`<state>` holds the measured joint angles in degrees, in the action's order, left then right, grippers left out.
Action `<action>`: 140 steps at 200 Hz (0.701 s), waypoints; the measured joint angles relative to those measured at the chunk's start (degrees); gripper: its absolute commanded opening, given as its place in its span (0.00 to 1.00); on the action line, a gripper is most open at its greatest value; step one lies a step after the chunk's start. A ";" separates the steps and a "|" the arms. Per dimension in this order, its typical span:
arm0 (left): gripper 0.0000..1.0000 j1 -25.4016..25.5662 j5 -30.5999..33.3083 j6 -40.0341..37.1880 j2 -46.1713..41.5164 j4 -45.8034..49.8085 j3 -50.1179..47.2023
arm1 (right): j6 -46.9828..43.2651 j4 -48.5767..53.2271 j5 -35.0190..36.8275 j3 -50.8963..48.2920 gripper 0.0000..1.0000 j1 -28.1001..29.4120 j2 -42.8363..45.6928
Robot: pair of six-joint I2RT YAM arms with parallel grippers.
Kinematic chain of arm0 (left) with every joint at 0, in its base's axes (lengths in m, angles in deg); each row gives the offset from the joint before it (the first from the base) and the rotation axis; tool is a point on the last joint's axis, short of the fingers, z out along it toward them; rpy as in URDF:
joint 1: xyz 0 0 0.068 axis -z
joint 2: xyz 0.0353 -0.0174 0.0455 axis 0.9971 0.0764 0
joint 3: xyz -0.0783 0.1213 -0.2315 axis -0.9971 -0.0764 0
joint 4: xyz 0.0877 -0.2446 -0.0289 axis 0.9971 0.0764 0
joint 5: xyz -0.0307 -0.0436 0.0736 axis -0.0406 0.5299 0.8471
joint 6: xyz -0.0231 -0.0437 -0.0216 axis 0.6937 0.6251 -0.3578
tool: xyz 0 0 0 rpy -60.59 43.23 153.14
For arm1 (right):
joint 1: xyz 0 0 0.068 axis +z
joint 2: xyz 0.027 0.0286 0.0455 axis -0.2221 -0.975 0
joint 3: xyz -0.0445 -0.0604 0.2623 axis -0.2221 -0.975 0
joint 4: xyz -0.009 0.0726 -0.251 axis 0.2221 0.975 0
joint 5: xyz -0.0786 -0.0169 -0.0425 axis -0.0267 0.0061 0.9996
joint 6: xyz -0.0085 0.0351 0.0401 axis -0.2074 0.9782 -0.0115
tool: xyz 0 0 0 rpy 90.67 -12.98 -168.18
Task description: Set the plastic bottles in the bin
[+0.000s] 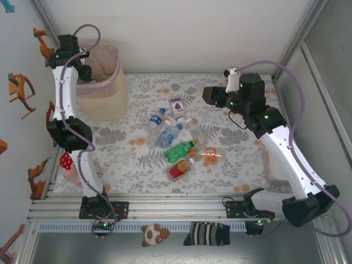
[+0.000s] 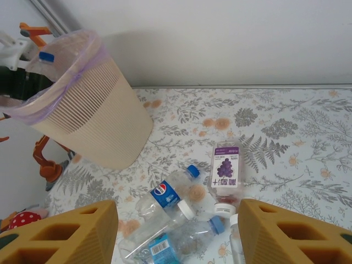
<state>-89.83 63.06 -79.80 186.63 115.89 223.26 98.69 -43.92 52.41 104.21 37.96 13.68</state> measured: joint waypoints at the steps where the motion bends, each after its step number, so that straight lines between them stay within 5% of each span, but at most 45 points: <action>1: 0.60 -0.02 -0.04 0.00 0.09 0.07 -0.02 | -0.02 -0.02 0.00 0.00 0.59 0.00 0.00; 140: 0.78 -1.25 -8.50 3.56 4.96 2.14 0.00 | -0.02 0.00 0.00 -0.63 0.59 0.00 -0.52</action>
<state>-91.07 54.56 -76.24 191.59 118.03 223.26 98.67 -43.92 52.41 103.58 37.96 13.15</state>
